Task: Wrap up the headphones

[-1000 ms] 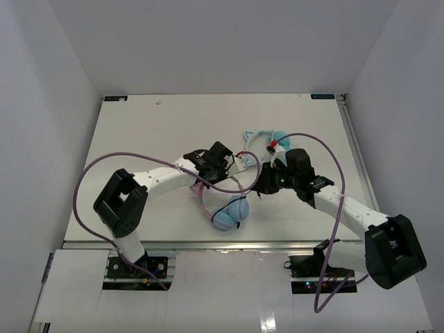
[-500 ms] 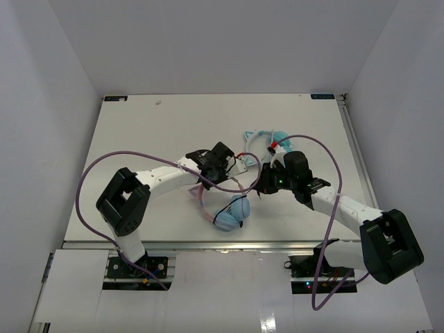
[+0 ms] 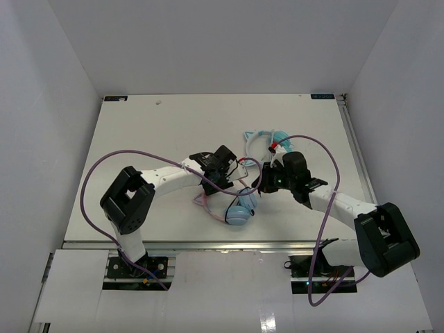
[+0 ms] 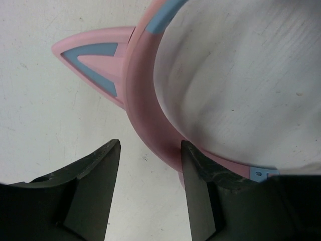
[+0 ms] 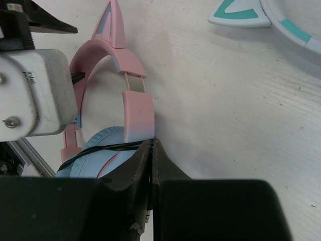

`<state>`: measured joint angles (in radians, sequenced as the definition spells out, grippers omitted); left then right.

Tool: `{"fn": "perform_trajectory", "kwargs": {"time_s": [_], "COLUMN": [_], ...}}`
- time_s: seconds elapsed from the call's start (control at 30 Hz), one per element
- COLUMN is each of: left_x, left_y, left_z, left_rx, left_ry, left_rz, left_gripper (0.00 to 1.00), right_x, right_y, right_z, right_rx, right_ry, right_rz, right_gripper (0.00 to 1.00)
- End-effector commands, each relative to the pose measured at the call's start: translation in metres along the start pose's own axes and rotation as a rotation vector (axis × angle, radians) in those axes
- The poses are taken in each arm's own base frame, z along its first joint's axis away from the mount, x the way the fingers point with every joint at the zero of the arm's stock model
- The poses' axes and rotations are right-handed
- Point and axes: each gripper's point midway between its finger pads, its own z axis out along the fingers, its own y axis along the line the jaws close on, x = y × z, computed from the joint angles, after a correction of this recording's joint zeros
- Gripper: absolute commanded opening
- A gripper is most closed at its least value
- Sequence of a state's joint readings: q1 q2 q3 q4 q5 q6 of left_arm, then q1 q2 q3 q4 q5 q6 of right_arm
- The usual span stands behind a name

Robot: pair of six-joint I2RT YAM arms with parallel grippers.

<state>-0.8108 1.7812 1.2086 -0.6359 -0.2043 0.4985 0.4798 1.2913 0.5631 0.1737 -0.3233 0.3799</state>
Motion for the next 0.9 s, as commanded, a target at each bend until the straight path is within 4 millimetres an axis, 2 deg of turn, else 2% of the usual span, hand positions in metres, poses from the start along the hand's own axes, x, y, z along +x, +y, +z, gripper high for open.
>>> {"fn": "perform_trajectory", "kwargs": {"time_s": [0.0,0.23,0.43,0.5,0.63,0.7,0.8,0.87], "left_x": [-0.021,-0.049,-0.069,-0.082,-0.103,-0.107,-0.111,-0.114], "left_y": [0.017,0.037,0.038,0.03,-0.014,-0.029,-0.035,-0.039], "left_z": [-0.023,-0.055,-0.09,-0.107,-0.115,-0.112,-0.104,-0.092], "left_rx": [-0.064,-0.135,-0.114,-0.063,0.098,0.144,0.17,0.183], "left_ry": [-0.116,-0.275,-0.403,-0.488,-0.61,-0.635,-0.649,-0.633], "left_rz": [-0.03,-0.098,-0.151,-0.166,-0.141,-0.137,-0.154,-0.16], "left_gripper": [0.67,0.71,0.72,0.71,0.7,0.7,0.7,0.69], "right_x": [-0.012,-0.011,-0.009,-0.009,-0.006,-0.003,-0.002,-0.001], "right_y": [0.0,-0.002,-0.005,-0.006,-0.01,-0.012,-0.016,-0.017], "right_z": [0.006,0.007,0.009,0.01,0.012,0.014,0.013,0.012], "right_rx": [-0.013,-0.006,0.002,0.007,0.02,0.027,0.041,0.052], "right_ry": [-0.041,-0.036,-0.029,-0.028,-0.017,-0.009,-0.007,-0.01], "right_rz": [-0.038,-0.037,-0.035,-0.034,-0.028,-0.025,-0.021,-0.021], "right_gripper": [0.08,0.08,0.08,0.08,0.08,0.08,0.08,0.08]}}
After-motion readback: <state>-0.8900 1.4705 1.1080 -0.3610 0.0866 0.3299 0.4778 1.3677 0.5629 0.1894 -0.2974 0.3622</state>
